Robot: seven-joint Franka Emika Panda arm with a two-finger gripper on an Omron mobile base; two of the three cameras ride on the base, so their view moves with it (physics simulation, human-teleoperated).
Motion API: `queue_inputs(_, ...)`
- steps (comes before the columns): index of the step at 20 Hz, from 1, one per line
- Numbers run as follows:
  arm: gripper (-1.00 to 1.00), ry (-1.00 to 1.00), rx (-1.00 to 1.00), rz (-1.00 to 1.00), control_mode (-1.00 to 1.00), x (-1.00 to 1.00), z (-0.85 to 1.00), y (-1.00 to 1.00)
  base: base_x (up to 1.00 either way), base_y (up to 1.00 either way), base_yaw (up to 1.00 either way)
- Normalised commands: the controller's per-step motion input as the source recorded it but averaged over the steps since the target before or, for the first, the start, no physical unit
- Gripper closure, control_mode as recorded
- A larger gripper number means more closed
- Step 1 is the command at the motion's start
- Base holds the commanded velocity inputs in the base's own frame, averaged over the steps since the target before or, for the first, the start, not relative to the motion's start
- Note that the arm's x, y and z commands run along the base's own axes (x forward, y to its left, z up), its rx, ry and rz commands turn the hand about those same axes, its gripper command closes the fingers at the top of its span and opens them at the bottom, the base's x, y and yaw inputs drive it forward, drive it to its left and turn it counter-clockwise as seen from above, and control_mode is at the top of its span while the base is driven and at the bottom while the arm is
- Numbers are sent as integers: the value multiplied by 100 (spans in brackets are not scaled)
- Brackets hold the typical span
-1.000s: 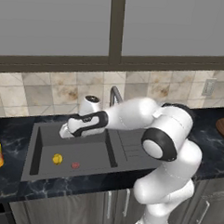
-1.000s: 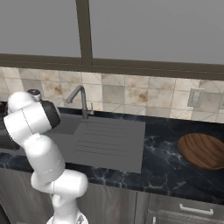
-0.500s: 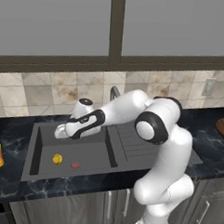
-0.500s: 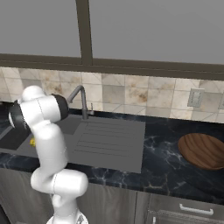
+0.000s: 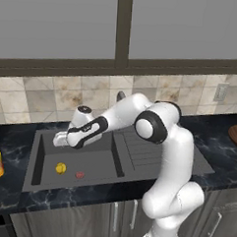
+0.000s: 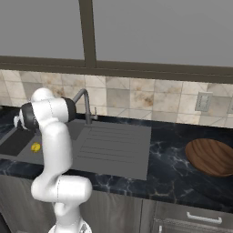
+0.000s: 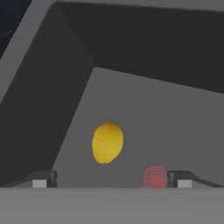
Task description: Remove the lemon and bell pepper from the sink. Then move the bowl and cup from the counter to the sink for washing.
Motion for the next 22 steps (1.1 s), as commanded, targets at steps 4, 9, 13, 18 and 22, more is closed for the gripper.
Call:
queue_inputs(4, -100, 3, 0, -9, -100, 20, -23, 19, 0, 0, 0)
queue_inputs(9, -100, 3, 0, -10, -100, 13, -20, 14, 0, 0, 0)
queue_inputs(13, -100, 5, 0, -8, -100, 10, -21, 10, 0, 0, 0)
queue_inputs(18, -100, 4, 0, -6, -100, 6, -22, 2, 0, 0, 0)
queue_inputs(22, -100, 2, 0, -5, -100, 1, -21, 0, 0, 0, 0)
